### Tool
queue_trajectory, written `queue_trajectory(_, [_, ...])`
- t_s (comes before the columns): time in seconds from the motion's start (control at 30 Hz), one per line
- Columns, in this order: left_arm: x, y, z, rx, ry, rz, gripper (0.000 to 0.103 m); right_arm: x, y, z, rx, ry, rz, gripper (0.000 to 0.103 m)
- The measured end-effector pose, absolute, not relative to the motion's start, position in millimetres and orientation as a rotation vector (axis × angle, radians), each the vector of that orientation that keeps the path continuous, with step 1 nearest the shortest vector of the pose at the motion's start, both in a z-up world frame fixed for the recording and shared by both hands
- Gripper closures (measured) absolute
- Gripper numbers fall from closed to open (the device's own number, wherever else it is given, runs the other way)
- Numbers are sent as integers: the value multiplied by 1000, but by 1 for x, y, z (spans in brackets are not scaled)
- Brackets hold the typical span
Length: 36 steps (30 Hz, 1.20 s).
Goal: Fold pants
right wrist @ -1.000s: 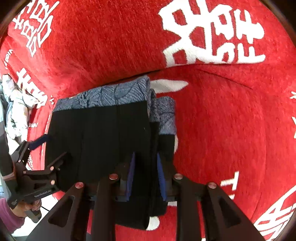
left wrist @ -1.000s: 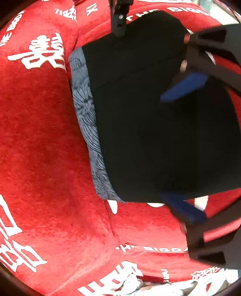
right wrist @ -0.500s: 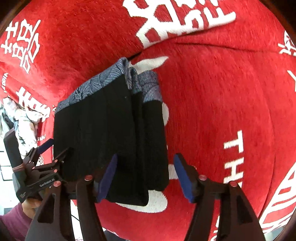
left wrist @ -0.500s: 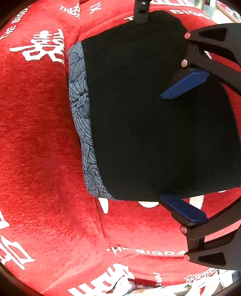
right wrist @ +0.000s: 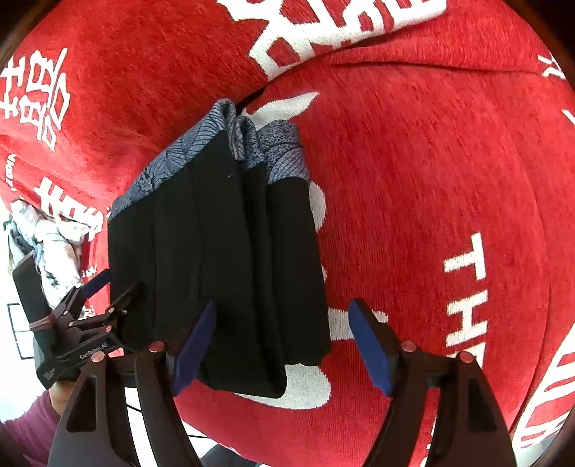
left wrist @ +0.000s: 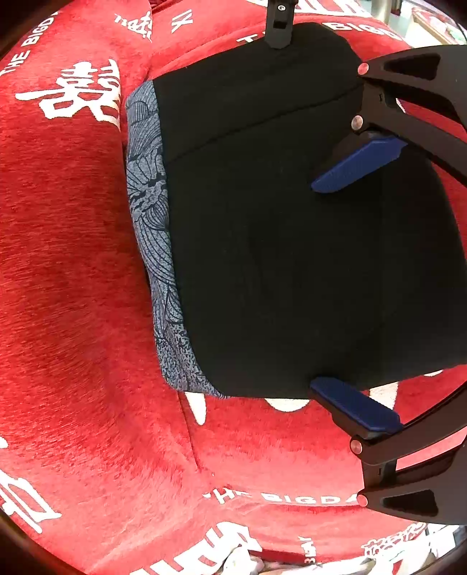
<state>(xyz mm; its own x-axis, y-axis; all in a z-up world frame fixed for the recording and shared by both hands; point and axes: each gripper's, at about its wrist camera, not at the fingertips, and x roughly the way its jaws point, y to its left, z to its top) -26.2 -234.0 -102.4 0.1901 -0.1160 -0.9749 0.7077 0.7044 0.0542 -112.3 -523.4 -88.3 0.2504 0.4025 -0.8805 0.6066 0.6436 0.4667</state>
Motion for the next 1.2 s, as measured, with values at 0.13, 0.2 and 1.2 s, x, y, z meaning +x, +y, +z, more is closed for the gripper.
queue_trajectory(0.13, [-22, -234, -105, 564, 1274, -633, 0, -112, -522, -95, 992, 1359, -164, 24])
queue_trajectory(0.2, [-20, -233, -106, 562, 1281, -639, 0, -114, -523, -97, 1016, 1353, -158, 24])
queue_trajectory(1.2, [33, -211, -139, 189, 1539, -788, 0, -78, -540, -127, 1135, 1333, 6, 21])
